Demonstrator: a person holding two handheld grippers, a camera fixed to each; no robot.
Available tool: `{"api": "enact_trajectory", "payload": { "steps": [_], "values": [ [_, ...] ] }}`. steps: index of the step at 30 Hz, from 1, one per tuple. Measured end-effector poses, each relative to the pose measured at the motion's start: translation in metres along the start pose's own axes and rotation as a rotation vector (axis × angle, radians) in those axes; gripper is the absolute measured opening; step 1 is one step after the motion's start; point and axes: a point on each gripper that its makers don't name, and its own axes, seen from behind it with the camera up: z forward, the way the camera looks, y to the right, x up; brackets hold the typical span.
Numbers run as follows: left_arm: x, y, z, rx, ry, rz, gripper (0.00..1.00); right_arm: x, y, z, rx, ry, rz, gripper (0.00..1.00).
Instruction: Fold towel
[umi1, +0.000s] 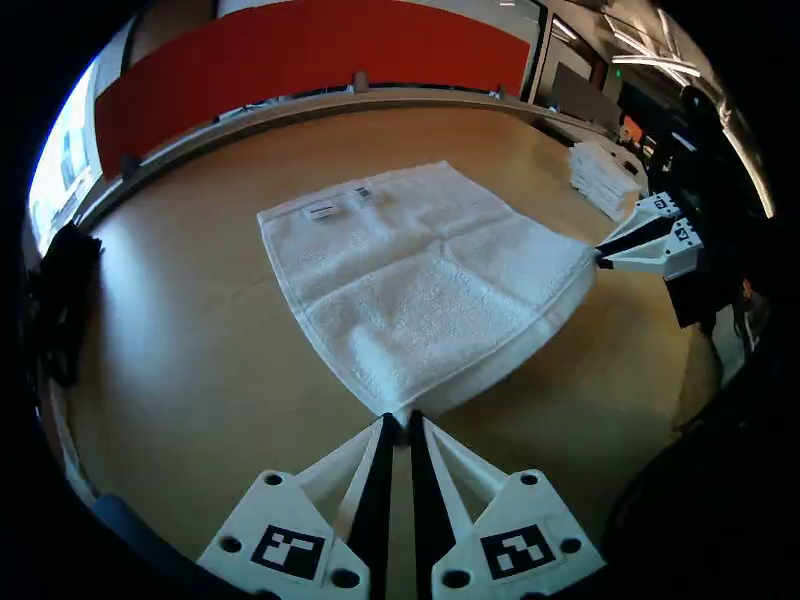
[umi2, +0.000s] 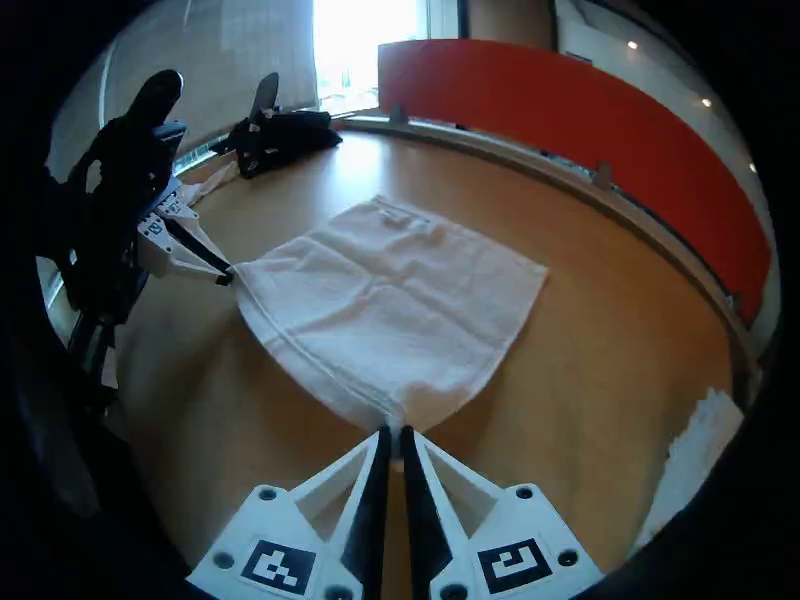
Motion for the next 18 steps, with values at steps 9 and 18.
{"api": "enact_trajectory", "payload": {
  "steps": [9, 18],
  "values": [
    [0.019, 0.004, -0.025, 0.003, 0.023, -0.01, 0.12, 0.021, -0.003, -0.028, -0.002, 0.046, 0.002, 0.09],
    [0.037, 0.007, -0.051, 0.007, 0.024, 0.003, 0.12, 0.044, -0.006, -0.053, -0.01, 0.092, 0.01, 0.09]
  ]
}}
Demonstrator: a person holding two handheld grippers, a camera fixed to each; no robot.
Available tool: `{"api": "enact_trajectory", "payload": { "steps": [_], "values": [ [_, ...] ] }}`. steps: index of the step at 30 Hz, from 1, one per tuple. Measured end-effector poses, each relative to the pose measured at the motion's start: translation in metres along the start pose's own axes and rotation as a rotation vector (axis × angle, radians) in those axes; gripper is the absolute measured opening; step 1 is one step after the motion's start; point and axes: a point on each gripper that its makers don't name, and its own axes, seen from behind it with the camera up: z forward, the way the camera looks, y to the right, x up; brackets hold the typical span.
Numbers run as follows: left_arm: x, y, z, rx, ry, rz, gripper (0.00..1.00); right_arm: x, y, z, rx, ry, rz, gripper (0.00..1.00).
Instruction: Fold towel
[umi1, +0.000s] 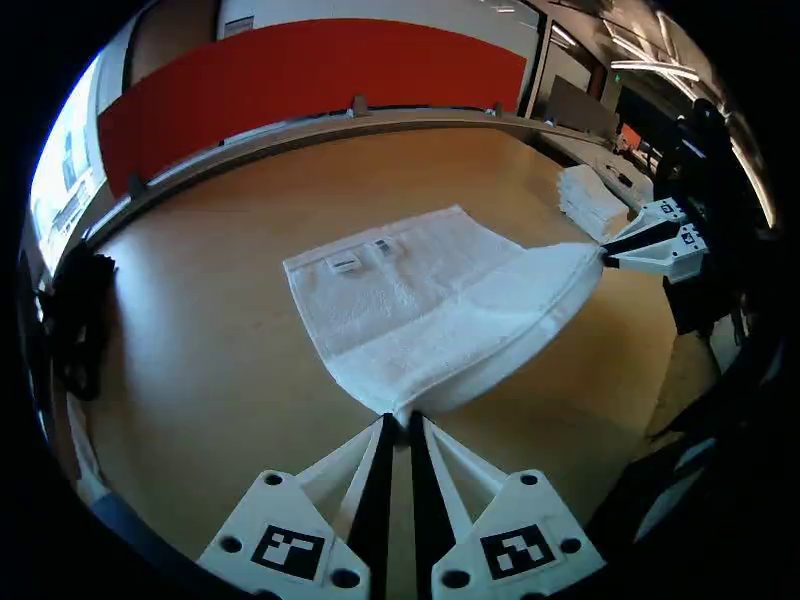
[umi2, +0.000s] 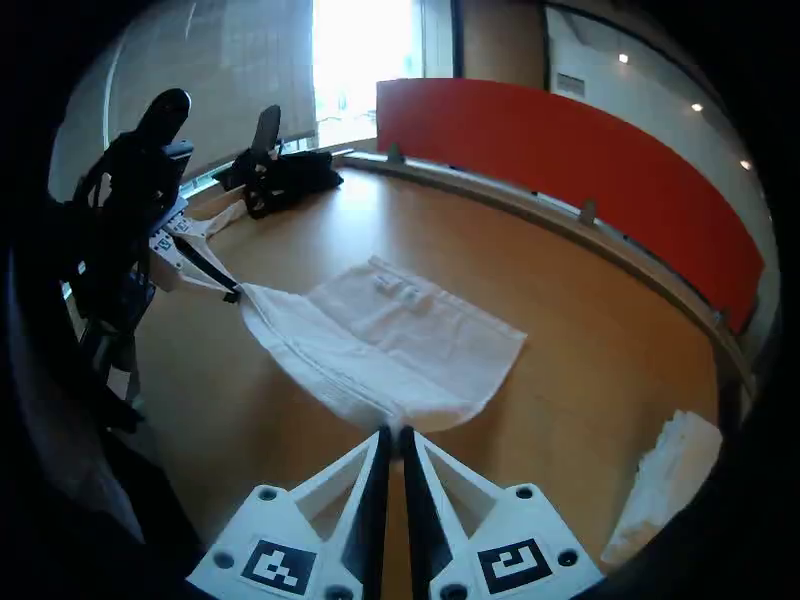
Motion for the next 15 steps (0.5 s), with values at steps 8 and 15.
{"api": "enact_trajectory", "payload": {
  "steps": [8, 15],
  "values": [
    [0.014, 0.002, -0.019, 0.003, 0.018, -0.001, 0.12, 0.018, -0.001, -0.018, 0.006, 0.026, -0.007, 0.09],
    [0.022, 0.005, -0.031, 0.003, 0.029, -0.011, 0.12, 0.026, -0.003, -0.03, 0.007, 0.03, -0.028, 0.09]
  ]
}}
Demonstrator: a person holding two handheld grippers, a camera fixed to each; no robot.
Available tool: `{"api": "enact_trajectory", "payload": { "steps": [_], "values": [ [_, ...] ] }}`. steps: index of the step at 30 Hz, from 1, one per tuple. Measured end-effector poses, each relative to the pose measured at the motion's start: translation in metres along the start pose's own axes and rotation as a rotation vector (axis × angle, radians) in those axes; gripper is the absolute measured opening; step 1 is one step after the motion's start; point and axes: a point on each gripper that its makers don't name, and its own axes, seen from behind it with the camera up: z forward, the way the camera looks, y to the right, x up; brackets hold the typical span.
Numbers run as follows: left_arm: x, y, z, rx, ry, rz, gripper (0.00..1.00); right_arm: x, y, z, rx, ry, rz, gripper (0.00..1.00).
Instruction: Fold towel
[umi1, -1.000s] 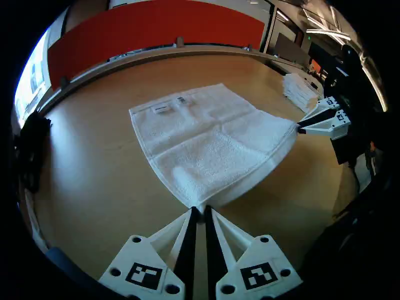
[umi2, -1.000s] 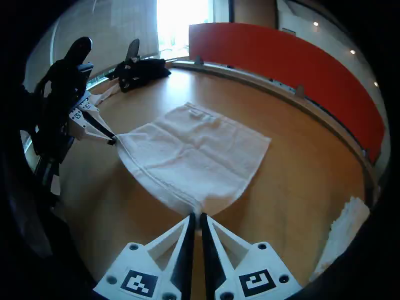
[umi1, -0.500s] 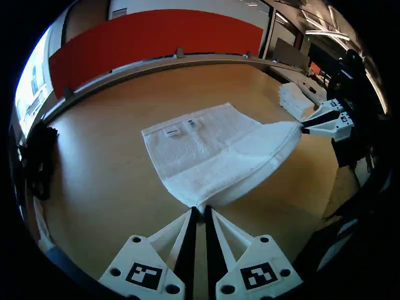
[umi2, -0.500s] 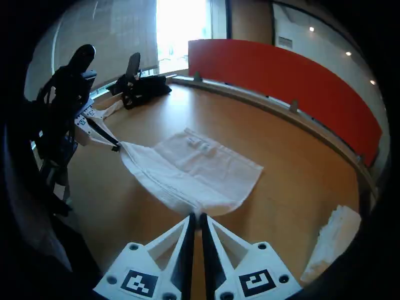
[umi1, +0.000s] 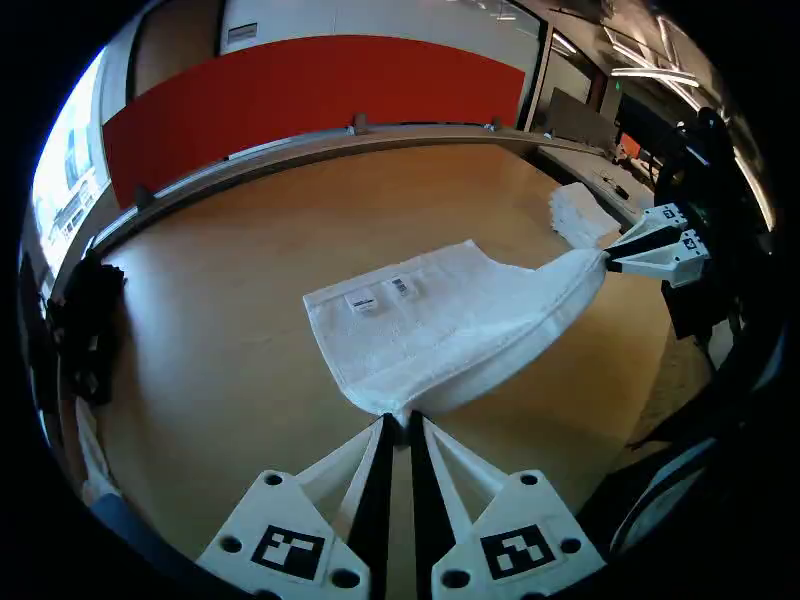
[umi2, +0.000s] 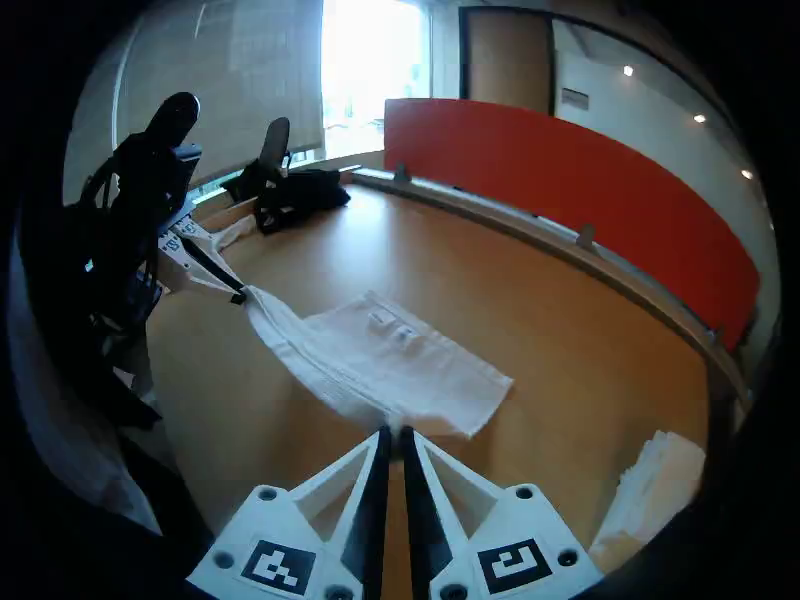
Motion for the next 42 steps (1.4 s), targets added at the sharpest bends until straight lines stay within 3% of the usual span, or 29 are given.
{"api": "enact_trajectory", "payload": {
  "steps": [9, 33, 42],
  "values": [
    [0.005, 0.004, -0.016, -0.004, 0.005, 0.004, 0.12, 0.005, -0.002, -0.008, 0.004, 0.0, -0.005, 0.09],
    [-0.006, 0.023, -0.023, -0.027, -0.006, -0.06, 0.12, 0.006, 0.005, -0.006, -0.01, -0.006, -0.012, 0.09],
    [-0.009, 0.025, -0.021, -0.027, -0.011, -0.084, 0.12, 0.004, 0.006, -0.005, -0.011, -0.01, -0.014, 0.09]
  ]
}}
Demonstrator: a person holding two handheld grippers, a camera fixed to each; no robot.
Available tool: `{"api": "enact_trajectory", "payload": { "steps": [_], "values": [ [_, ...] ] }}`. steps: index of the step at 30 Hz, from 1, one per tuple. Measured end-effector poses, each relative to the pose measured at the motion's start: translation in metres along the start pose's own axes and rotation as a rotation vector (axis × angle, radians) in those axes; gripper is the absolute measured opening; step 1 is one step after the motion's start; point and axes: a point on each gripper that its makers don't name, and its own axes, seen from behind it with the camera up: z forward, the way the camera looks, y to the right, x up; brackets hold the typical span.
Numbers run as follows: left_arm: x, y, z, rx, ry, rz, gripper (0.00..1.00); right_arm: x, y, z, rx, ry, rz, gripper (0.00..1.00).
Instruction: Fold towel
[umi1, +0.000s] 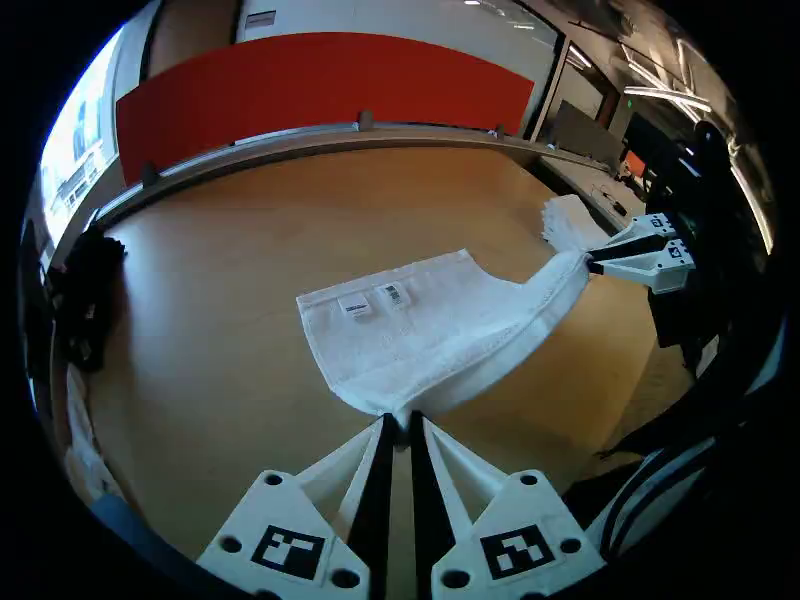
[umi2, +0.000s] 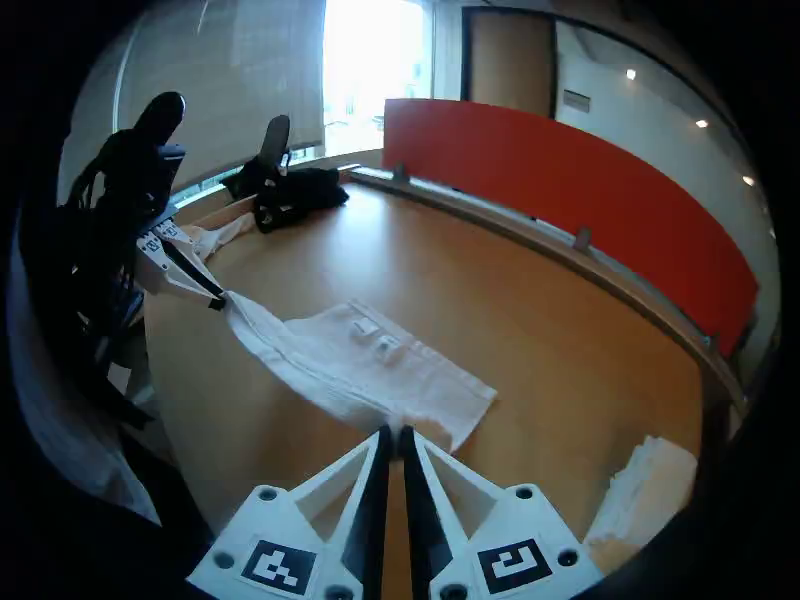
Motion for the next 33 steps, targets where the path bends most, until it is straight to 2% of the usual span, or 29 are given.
{"api": "enact_trajectory", "payload": {
  "steps": [6, 15, 33],
  "values": [
    [0.003, 0.0, 0.002, -0.002, 0.001, 0.006, 0.12, 0.0, 0.001, 0.002, -0.001, -0.003, -0.005, 0.09],
    [0.012, -0.013, 0.014, 0.013, -0.005, 0.012, 0.12, -0.005, 0.005, 0.01, -0.001, -0.023, -0.015, 0.09],
    [0.029, -0.046, 0.065, 0.035, -0.03, 0.026, 0.12, -0.024, 0.032, 0.055, -0.016, -0.088, 0.031, 0.09]
  ]
}}
